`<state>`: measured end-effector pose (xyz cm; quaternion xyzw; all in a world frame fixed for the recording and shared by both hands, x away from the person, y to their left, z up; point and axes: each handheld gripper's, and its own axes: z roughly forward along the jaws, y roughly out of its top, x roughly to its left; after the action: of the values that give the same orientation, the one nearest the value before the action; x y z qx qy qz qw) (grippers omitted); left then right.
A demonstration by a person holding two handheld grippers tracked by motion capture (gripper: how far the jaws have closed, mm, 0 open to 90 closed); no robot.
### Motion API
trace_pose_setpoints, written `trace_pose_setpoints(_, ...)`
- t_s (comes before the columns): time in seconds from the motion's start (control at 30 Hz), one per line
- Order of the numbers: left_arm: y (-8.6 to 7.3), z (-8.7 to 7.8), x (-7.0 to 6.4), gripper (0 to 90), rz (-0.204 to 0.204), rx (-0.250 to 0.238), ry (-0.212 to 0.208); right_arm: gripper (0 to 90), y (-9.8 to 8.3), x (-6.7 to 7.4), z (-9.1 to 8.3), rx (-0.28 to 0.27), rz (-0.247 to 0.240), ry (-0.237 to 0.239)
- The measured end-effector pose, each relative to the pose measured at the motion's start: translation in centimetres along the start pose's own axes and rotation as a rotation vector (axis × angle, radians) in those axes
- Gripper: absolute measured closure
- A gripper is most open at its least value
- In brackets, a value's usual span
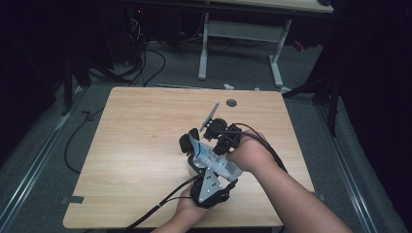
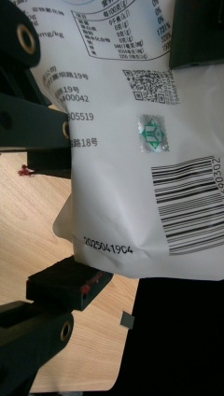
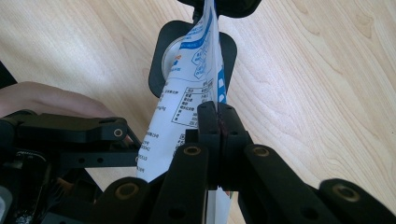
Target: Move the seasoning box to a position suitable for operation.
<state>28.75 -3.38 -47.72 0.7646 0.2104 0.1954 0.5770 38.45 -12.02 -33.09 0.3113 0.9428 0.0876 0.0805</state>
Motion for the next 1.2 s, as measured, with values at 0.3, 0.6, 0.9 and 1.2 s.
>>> trace_pose_setpoints(0.3,0.0,0.1,0.1,51.8,-0.012,0.005,0.006,90.0,0.3,0.0,0.3,0.0,-0.01,-0.01)
trace_pose_setpoints(0.6,-0.1,0.2,0.1,51.9,-0.01,0.001,0.005,90.0,0.2,-0.1,0.4,-0.002,-0.01,-0.006)
trace_pose_setpoints(0.9,-1.2,0.2,-0.1,52.3,-0.007,0.01,0.005,90.0,-0.4,0.1,0.4,0.001,-0.004,0.0)
trace_pose_setpoints(1.2,-2.2,0.1,-0.4,52.2,-0.009,0.026,0.001,90.0,-1.1,0.1,0.7,0.008,-0.001,0.009)
